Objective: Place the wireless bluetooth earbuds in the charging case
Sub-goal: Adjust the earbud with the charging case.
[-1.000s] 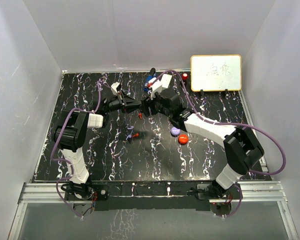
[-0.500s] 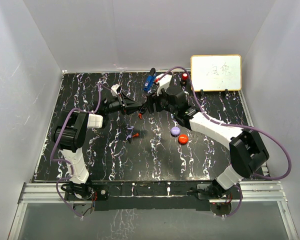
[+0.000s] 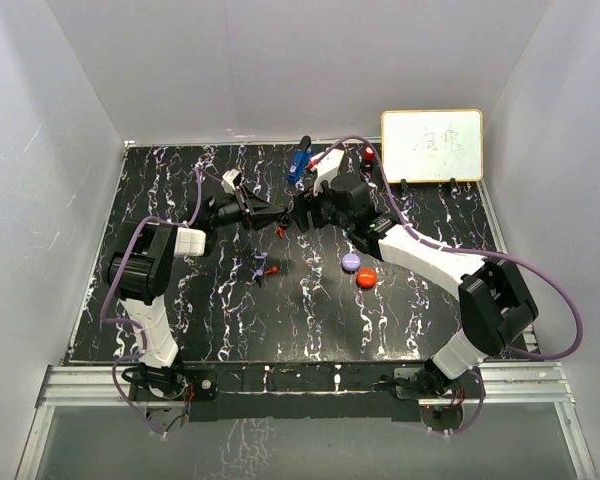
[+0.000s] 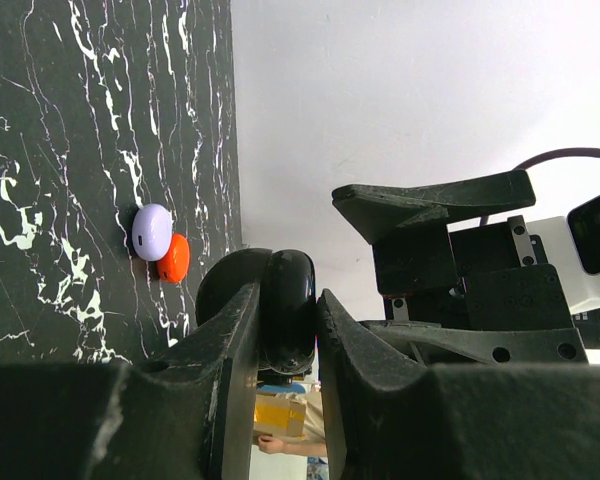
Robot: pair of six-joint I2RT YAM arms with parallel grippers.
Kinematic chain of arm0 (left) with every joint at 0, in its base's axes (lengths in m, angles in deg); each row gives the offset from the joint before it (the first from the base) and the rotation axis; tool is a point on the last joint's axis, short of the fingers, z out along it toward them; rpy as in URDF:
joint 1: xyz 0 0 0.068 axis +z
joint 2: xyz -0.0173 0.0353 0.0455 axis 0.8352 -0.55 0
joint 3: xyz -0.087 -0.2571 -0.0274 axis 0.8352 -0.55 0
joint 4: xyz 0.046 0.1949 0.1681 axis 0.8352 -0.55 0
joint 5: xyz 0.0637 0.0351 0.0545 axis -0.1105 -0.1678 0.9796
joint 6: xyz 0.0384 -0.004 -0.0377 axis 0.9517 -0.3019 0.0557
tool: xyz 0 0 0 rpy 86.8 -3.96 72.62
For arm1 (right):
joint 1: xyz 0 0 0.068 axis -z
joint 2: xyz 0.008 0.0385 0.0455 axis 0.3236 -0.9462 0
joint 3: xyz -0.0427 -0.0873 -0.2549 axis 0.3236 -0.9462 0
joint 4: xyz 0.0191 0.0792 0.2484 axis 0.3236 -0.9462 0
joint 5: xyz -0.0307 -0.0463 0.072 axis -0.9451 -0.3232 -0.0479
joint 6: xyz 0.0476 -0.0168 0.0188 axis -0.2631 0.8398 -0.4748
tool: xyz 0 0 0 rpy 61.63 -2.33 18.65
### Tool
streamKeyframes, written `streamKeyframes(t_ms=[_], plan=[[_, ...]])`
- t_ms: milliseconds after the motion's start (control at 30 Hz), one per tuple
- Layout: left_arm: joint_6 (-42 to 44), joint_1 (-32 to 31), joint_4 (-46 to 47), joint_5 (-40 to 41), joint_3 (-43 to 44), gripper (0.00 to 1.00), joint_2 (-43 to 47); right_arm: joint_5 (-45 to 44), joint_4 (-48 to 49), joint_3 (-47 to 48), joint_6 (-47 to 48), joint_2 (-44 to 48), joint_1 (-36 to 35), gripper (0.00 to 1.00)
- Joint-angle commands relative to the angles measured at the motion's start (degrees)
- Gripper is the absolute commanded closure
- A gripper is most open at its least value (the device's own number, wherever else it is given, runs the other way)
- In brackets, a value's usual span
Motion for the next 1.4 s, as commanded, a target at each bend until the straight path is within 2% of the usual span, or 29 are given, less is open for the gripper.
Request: streamKeyframes(t_ms=[0,1367], plan=[[0.8,-0.3,-0.5,-0.4,2.0,1.0,4.4,0.1,1.5,-0.6,0.0,1.2,-0.1,0.36],[1.5,-0.2,-1.3,-0.5,1.2,1.0,5.0,0.5,2.8,2.1,-0.1,-3.5,-0.1,0.36]])
